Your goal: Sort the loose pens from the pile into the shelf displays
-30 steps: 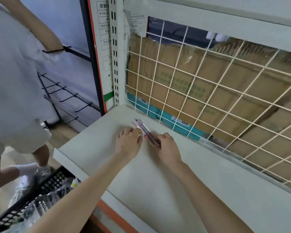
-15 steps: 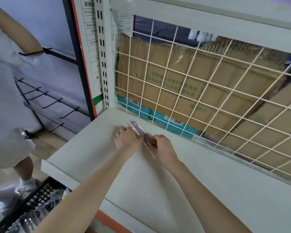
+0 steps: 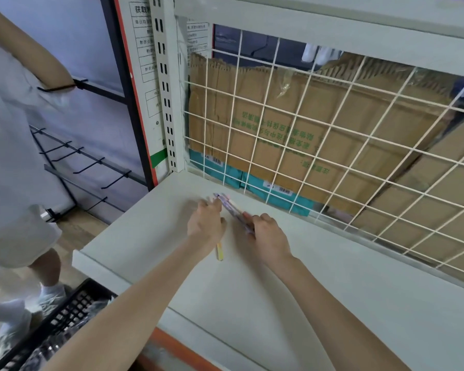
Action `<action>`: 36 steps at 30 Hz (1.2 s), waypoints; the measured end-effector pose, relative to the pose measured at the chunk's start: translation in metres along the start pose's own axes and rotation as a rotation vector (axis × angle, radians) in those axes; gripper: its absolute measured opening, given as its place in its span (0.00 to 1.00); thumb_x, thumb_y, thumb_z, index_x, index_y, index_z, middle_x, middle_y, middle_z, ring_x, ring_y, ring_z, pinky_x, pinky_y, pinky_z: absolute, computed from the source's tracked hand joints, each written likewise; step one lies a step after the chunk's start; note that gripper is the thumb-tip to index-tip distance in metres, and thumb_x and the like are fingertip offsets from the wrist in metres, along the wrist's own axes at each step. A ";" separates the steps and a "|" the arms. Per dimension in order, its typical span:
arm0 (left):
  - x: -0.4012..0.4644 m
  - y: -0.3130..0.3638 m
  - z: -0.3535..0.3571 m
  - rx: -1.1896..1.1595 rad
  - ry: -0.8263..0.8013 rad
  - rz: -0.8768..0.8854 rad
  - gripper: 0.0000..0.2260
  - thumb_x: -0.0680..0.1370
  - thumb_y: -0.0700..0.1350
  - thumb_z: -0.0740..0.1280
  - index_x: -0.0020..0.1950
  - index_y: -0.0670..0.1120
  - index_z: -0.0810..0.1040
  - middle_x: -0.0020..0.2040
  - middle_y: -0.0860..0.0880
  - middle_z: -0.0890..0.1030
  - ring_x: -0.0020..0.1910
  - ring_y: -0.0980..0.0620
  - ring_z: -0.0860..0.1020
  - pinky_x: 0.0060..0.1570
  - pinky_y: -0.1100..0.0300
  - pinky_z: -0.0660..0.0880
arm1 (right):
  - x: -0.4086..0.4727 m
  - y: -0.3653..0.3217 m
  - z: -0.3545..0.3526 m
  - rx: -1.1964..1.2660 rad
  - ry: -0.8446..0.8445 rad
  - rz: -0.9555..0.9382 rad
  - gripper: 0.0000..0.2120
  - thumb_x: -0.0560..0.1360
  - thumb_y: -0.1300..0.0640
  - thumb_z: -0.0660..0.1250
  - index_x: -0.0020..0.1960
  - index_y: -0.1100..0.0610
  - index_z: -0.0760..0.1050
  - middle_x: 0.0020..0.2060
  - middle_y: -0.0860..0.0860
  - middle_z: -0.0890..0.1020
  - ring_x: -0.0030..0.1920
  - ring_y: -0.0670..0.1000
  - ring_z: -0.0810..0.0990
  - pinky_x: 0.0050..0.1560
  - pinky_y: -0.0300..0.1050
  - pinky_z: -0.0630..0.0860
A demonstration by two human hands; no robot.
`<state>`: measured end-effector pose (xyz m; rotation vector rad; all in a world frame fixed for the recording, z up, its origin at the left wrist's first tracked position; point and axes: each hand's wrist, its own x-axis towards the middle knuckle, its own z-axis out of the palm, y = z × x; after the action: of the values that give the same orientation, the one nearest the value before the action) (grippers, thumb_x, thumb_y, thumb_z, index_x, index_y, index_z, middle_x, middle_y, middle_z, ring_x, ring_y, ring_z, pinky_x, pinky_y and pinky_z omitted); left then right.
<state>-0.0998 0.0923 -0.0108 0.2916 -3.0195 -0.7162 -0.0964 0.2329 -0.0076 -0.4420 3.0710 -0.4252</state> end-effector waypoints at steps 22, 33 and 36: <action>-0.040 0.037 -0.016 -0.901 0.180 0.039 0.14 0.76 0.35 0.67 0.59 0.48 0.72 0.48 0.47 0.80 0.39 0.53 0.81 0.33 0.65 0.79 | -0.043 0.065 -0.063 1.490 0.350 0.257 0.02 0.76 0.65 0.65 0.47 0.64 0.75 0.38 0.56 0.83 0.38 0.53 0.83 0.42 0.45 0.80; -0.107 0.179 0.038 -0.935 -0.071 0.249 0.17 0.75 0.37 0.68 0.59 0.52 0.70 0.49 0.51 0.79 0.38 0.53 0.82 0.37 0.62 0.80 | -0.145 0.156 -0.102 1.150 0.541 0.354 0.09 0.70 0.65 0.72 0.42 0.54 0.74 0.35 0.53 0.80 0.34 0.50 0.78 0.35 0.37 0.76; -0.131 0.215 0.055 -0.915 -0.135 0.311 0.17 0.75 0.36 0.67 0.59 0.53 0.70 0.48 0.51 0.79 0.38 0.53 0.81 0.37 0.63 0.79 | -0.176 0.190 -0.108 1.102 0.590 0.407 0.09 0.69 0.62 0.73 0.41 0.52 0.74 0.36 0.54 0.80 0.37 0.53 0.79 0.43 0.49 0.79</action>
<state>-0.0127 0.3291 0.0390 -0.2551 -2.3812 -1.9595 0.0148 0.4852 0.0404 0.3997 2.5913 -2.2837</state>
